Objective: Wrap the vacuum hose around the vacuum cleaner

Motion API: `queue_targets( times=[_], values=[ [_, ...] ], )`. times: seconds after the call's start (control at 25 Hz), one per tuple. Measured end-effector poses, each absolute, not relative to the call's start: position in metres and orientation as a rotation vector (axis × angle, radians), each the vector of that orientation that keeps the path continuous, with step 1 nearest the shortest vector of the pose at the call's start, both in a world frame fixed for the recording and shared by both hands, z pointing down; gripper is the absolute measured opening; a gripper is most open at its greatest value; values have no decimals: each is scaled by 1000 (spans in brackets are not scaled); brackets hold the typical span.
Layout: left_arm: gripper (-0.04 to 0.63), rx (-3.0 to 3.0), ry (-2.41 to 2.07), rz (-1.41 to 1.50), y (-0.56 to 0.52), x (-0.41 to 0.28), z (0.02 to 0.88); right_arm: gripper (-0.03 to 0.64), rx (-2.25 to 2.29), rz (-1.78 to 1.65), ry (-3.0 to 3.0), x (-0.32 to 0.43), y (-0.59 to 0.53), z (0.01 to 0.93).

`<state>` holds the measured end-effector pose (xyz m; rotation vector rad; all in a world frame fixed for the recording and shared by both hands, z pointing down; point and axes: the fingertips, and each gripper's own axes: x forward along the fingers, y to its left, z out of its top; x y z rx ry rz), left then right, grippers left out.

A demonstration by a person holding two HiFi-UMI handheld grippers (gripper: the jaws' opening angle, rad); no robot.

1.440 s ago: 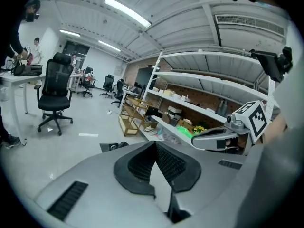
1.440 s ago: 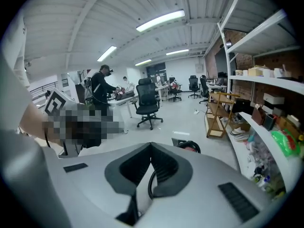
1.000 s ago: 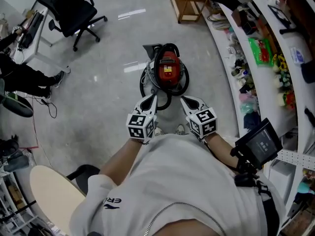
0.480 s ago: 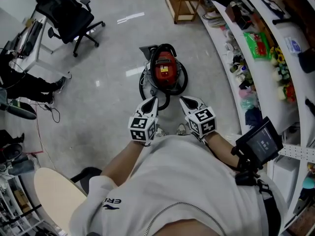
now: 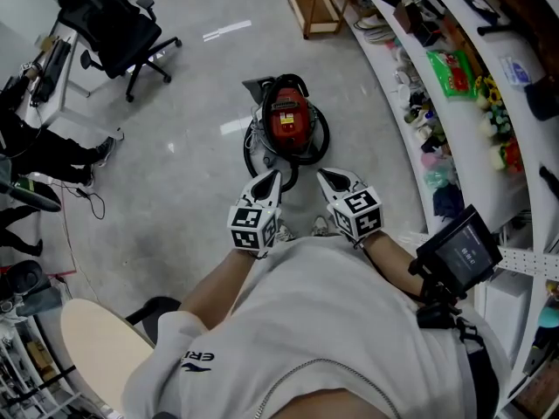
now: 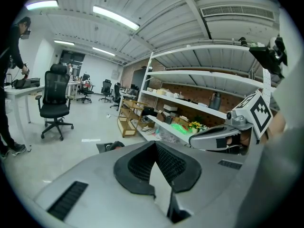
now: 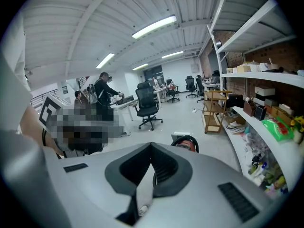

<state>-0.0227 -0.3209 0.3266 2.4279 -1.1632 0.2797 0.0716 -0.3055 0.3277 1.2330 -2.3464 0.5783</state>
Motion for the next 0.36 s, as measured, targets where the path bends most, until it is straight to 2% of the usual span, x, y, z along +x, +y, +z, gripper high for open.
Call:
queue_targets(
  times=[0.36],
  values=[
    [3,2426,-1161,275,-321,-18,323,3,1251,598,-2336,77,-306,328]
  ],
)
